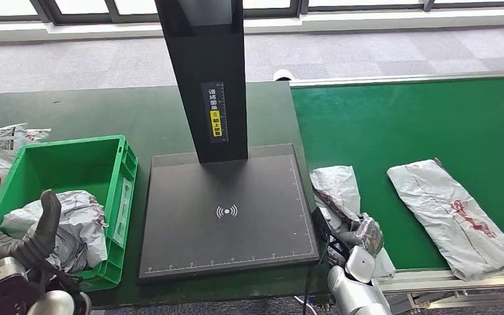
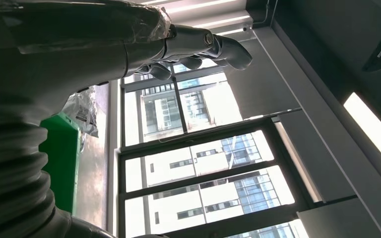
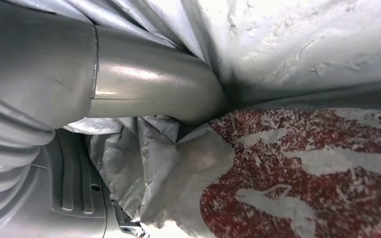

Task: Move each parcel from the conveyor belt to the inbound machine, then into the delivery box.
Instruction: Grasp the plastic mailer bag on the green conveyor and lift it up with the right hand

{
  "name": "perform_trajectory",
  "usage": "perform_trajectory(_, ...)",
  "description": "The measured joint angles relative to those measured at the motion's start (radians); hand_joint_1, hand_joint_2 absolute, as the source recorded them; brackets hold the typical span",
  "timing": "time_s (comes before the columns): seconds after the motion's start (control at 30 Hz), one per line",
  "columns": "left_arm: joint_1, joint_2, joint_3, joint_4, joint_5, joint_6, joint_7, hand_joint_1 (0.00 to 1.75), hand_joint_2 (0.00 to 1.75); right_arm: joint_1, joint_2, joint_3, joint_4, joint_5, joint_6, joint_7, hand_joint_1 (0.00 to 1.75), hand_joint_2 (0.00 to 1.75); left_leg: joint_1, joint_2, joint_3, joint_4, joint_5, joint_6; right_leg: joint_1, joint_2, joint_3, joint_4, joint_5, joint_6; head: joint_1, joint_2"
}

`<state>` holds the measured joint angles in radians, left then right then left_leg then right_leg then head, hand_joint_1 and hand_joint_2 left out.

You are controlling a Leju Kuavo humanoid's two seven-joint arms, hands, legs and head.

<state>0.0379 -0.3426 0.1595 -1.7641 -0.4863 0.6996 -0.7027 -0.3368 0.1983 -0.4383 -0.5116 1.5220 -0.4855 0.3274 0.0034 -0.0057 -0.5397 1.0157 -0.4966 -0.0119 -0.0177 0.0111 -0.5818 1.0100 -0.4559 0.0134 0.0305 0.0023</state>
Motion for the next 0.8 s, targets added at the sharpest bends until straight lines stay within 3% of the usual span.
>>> perform_trajectory(0.13,0.0,0.0,0.0,0.001,-0.004,0.0,0.0,0.0,1.75,0.001,-0.001,0.0,0.0,-0.004,-0.02,-0.008,1.75,1.75,0.0,0.0,0.0,0.0,0.0,0.0,0.0,0.0,0.0,0.0,0.0,0.0,0.0,0.0)
perform_trajectory(0.23,0.0,0.0,0.0,0.001,-0.004,0.0,0.0,0.0,1.75,0.013,-0.001,0.0,-0.008,-0.03,-0.105,-0.062,1.75,1.75,0.0,-0.001,-0.001,0.0,0.0,0.0,0.0,-0.001,-0.001,0.0,0.0,0.0,0.0,0.0)
perform_trajectory(0.33,0.0,0.0,0.0,0.001,-0.006,0.0,0.0,0.0,1.75,0.056,0.012,-0.004,-0.107,-0.108,-0.194,-0.234,1.75,1.75,0.0,-0.001,-0.003,0.0,0.0,0.0,0.0,-0.002,-0.002,0.0,0.0,0.0,0.0,0.0)
perform_trajectory(0.43,0.0,0.0,0.0,0.001,-0.007,0.0,0.0,0.0,1.75,0.106,0.054,-0.028,-0.313,-0.223,-0.215,-0.467,1.75,1.75,0.0,-0.001,-0.004,0.0,0.0,0.0,0.0,-0.002,-0.004,0.0,0.0,0.0,0.0,0.0)
perform_trajectory(0.5,0.0,0.0,0.0,0.001,-0.01,0.0,0.0,0.0,1.75,0.132,0.079,-0.046,-0.437,-0.291,-0.217,-0.554,1.75,1.75,0.0,-0.002,-0.005,0.0,0.0,0.0,0.0,-0.003,-0.005,0.0,0.0,0.0,0.0,0.0)
perform_trajectory(0.63,0.0,0.0,0.0,0.001,-0.012,0.0,0.0,0.0,1.75,0.164,0.105,-0.065,-0.614,-0.346,-0.217,-0.588,1.75,1.75,0.0,-0.003,-0.006,0.0,0.0,0.0,0.0,-0.004,-0.005,0.0,0.0,-0.001,0.0,0.0)
perform_trajectory(0.8,0.0,0.0,0.0,0.001,-0.013,0.0,0.0,0.0,1.75,0.19,0.121,-0.076,-0.72,-0.351,-0.217,-0.596,1.75,1.75,0.0,-0.001,-0.006,0.0,0.0,0.0,0.0,-0.002,-0.005,0.0,0.0,0.0,0.0,0.0)
